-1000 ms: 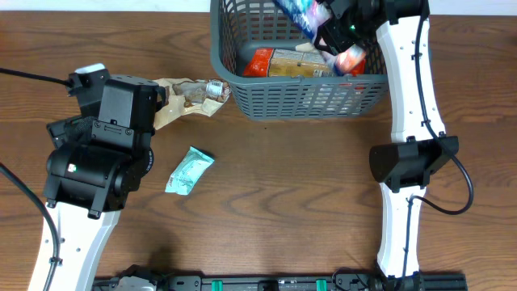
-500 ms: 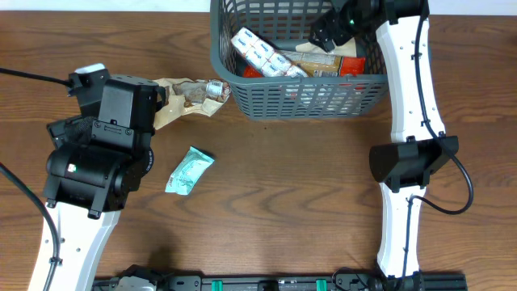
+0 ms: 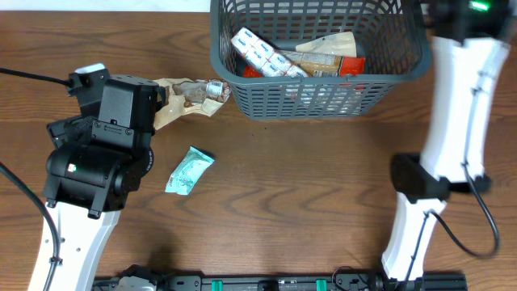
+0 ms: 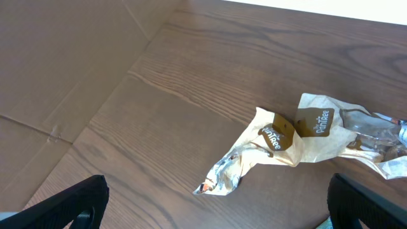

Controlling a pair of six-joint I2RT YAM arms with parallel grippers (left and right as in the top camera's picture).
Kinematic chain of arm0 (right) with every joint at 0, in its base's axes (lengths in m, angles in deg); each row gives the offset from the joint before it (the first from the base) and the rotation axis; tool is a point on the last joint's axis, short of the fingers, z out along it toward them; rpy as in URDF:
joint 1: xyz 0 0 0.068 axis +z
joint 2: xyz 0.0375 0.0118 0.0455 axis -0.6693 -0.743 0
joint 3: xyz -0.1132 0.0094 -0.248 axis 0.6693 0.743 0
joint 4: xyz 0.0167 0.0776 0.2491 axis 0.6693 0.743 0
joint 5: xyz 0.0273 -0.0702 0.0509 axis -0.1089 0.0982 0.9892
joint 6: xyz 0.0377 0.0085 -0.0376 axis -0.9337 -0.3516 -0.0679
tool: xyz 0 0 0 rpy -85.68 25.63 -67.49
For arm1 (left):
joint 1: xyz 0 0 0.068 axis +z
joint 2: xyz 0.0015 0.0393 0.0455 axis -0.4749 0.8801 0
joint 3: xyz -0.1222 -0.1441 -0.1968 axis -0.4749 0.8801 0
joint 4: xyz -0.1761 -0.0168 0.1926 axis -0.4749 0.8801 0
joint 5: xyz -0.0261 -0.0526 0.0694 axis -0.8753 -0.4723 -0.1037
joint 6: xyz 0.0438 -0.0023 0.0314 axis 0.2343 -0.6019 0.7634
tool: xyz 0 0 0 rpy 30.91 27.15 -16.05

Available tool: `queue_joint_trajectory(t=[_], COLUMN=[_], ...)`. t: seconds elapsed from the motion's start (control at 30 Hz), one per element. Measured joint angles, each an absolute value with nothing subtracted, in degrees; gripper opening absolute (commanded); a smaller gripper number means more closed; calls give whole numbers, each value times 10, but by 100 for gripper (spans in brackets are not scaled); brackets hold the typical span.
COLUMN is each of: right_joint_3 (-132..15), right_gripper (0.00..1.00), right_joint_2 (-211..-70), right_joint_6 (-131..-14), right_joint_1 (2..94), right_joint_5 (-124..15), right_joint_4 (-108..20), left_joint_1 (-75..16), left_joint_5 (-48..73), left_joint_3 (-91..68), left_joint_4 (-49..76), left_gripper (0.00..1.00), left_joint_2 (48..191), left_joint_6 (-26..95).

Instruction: Pack container

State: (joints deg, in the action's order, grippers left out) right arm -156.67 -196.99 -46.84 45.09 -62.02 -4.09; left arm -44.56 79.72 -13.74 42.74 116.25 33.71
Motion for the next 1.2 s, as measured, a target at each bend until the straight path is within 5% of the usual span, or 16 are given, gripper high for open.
queue_joint_trajectory(t=[0.47,1.2], right_joint_3=[-1580,-1379], right_gripper=[99,99], right_joint_2=[-1868,-1929], right_joint_6=[-683,-753], right_joint_1=[261,193], right_joint_5=[-820,-755], right_joint_4=[200,184], left_joint_1=[-446,-446], left_joint_5=[797,790], left_joint_3=[-137,-137], left_joint_4=[427,427], left_gripper=[99,99], left_joint_2=[1162,1162], left_joint_6=[337,337])
